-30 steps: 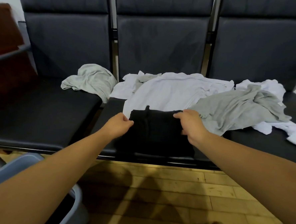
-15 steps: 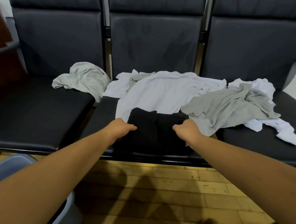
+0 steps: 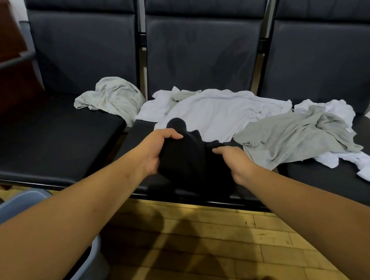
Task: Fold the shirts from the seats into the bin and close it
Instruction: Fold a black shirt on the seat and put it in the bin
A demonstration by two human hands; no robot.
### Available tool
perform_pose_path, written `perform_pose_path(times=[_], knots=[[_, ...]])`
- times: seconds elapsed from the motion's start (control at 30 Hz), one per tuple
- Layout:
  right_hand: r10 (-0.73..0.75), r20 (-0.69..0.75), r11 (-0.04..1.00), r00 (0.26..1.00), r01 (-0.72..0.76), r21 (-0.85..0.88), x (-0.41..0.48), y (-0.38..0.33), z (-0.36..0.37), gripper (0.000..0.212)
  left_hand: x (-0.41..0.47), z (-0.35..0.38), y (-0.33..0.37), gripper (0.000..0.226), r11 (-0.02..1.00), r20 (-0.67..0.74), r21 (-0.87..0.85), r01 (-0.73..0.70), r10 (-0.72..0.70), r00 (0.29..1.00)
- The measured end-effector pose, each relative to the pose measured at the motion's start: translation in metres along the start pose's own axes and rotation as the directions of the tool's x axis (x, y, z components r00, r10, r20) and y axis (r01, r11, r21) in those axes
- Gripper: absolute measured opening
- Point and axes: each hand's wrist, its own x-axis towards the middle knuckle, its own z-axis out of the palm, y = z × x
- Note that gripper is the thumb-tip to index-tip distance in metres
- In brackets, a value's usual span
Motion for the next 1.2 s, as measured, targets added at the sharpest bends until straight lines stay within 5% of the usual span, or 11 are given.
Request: perform_pose_path(times=[0.1, 0.27, 0.47, 0.6, 0.97, 1.2], knots=[[0.043, 0.223, 0.931, 0.974, -0.12, 0.346, -0.014, -0.013, 0.013, 0.033, -0.019, -0.013, 0.013, 0.032, 0.991, 0.01, -0.101, -0.082, 0.084, 0.996], [0.051, 0.394, 0.91, 0.918, -0.205, 0.359, -0.024, -0.039, 0.068, 0.06, -0.052, -0.063, 0.029, 0.037, 0.974, -0.086, -0.137, -0.179, 0.169, 0.982], [-0.208, 0.422, 0.978, 0.882, 0.192, 0.082, -0.044, -0.061, 0.196, 0.034, -0.097, -0.179, 0.023, 0.034, 0.947, -0.296, -0.212, -0.242, 0.174, 0.939], [-0.301, 0.501, 0.891, 0.811, 0.427, -0.156, -0.068, -0.051, 0.291, 0.055, -0.13, -0.27, -0.013, 0.055, 0.902, -0.435, -0.281, -0.327, 0.183, 0.881], [-0.17, 0.718, 0.732, 0.675, 0.574, -0.367, -0.089, 0.101, 0.446, 0.054, -0.163, -0.414, -0.185, 0.032, 0.841, -0.601, -0.492, -0.224, -0.142, 0.787], [0.109, 0.633, 0.629, 0.767, 0.44, -0.641, -0.054, 0.196, 0.469, 0.069, -0.132, -0.439, -0.277, 0.037, 0.829, -0.599, -0.552, -0.087, -0.322, 0.734]])
